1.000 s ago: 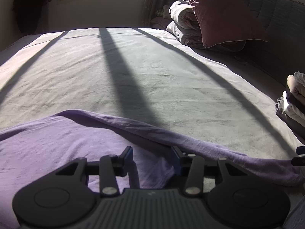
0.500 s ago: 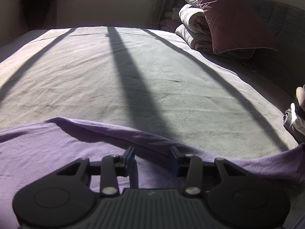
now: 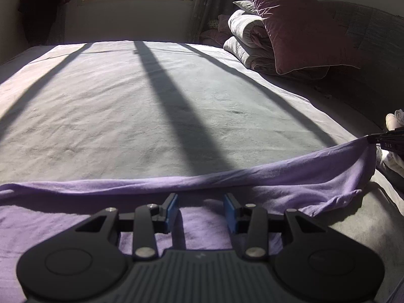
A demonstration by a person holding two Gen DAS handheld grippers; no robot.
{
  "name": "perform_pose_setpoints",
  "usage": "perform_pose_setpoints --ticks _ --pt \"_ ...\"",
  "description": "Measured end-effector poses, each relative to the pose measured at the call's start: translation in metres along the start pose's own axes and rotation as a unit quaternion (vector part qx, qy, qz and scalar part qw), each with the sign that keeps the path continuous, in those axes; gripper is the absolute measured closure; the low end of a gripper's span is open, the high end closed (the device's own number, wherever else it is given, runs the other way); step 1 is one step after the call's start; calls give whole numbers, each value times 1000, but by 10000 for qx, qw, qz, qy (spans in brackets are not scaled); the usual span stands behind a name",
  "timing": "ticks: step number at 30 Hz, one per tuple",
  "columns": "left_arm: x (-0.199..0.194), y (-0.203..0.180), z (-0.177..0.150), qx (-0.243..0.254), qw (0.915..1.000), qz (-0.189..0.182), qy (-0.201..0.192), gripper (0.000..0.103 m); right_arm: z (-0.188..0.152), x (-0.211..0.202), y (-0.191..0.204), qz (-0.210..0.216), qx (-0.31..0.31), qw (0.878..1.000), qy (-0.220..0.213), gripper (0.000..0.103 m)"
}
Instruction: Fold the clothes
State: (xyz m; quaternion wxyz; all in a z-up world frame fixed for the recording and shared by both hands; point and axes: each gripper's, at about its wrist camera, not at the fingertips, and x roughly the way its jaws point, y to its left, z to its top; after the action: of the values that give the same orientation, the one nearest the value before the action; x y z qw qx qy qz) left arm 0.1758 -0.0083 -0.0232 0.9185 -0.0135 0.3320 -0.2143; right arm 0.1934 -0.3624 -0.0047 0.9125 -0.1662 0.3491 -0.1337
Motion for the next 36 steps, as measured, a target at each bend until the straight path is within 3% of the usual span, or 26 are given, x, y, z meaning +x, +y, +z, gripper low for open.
perform_pose_setpoints --ticks 8,11,13,19,27,31,33,36 --pt "-14 -21 -17 696 9939 -852 -8 63 -4 47 6 34 489 9974 529 101" --pt "-18 -29 -23 957 9891 -1121 30 63 -6 40 -4 194 843 9945 587 90" --pt "-21 -38 -27 1231 9850 -1207 60 63 -7 32 -17 395 1227 9893 687 89" --pt "-20 -51 -35 1477 9825 -1128 123 63 -25 9 -47 1081 2411 9584 1076 88" --pt "-23 -60 -41 1577 9836 -870 2 71 -54 2 -56 2074 3916 8842 1477 87" --pt "-20 -65 -42 1599 9847 -695 -72 86 -61 5 -50 2117 4278 8694 1276 88" --pt "-19 -67 -41 1584 9860 -518 -108 99 -61 4 -49 2006 4312 8717 1183 103" --pt "-25 -62 -37 1408 9881 -520 -325 102 -59 -6 -50 1742 4224 8848 914 103"
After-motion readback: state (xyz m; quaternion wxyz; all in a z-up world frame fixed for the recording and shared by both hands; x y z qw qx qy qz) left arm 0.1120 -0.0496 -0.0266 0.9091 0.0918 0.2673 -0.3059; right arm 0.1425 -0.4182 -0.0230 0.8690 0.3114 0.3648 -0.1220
